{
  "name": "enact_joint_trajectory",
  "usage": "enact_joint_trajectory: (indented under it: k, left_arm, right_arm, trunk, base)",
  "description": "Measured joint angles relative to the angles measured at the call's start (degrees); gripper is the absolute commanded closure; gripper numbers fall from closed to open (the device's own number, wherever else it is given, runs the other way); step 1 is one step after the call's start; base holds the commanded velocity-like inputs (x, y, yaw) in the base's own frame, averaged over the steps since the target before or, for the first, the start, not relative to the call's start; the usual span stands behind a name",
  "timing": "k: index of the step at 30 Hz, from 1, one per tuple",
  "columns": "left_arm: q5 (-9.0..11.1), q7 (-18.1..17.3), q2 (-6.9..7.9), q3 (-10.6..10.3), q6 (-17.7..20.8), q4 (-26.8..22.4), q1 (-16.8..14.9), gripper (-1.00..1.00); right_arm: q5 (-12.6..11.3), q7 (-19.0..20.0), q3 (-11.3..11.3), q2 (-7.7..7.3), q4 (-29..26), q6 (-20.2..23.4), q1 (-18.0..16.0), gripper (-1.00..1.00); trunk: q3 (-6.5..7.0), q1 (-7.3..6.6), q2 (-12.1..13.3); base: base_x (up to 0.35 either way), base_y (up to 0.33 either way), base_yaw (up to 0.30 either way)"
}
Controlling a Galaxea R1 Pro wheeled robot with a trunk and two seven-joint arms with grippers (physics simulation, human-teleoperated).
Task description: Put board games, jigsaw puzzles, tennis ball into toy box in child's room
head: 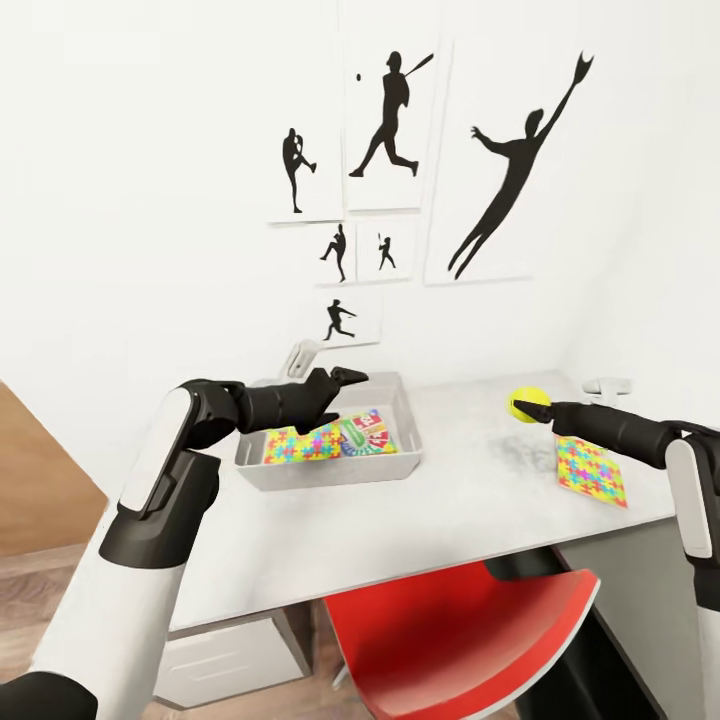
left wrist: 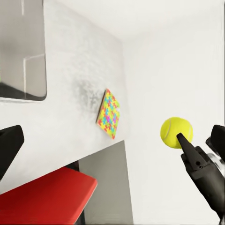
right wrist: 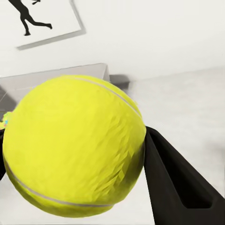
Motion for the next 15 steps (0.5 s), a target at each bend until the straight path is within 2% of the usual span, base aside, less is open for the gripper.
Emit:
enact_joint_trajectory:
  k: [4, 5, 7, 8, 12, 15]
  left_arm:
    - [0.0, -0.3, 0.0, 0.0, 0.0, 0.0, 0.1, -1.0]
    - [0.0, -0.3, 0.0, 0.0, 0.0, 0.0, 0.1, -1.0]
    - [0.0, -0.4, -0.01, 0.0, 0.0, 0.0, 0.1, -1.0]
    - [0.0, -0.4, -0.01, 0.0, 0.0, 0.0, 0.2, -1.0]
    - [0.0, -0.4, 0.01, 0.1, 0.0, -0.1, 0.3, -1.0]
    - [0.0, -0.4, 0.08, 0.1, 0.0, 0.0, 0.4, -1.0]
  right_arm:
    - [0.0, 3.1, -0.8, -1.2, 0.0, -0.1, 0.3, 1.0]
    - [0.0, 4.8, -1.5, -2.05, 0.0, -0.1, 0.4, 1.0]
    - [0.0, 5.5, -2.4, -2.33, 0.0, -0.1, 0.4, 1.0]
    - [0.0, 6.1, -4.1, -2.5, 0.0, -0.1, 0.4, 1.0]
    - [0.0, 6.5, -5.4, -2.57, 0.0, -0.1, 0.4, 1.0]
    - [-0.1, 6.5, -5.5, -2.42, 0.0, -0.1, 0.5, 1.0]
  trunk:
    - [0.0, 0.0, 0.0]
    - [0.02, 0.0, 0.0]
    - [0.11, 0.0, 0.0]
    - [0.18, 0.0, 0.0]
    - [0.5, 0.0, 0.0]
    - [0.77, 0.0, 0.0]
  base:
    - [0.0, 0.327, -0.008]
    - [0.0, 0.336, -0.05]
    - [0.0, 0.305, -0.079]
    - [0.0, 0.219, -0.1]
    - [0.0, 0.084, -0.11]
    - [0.0, 0.003, -0.106]
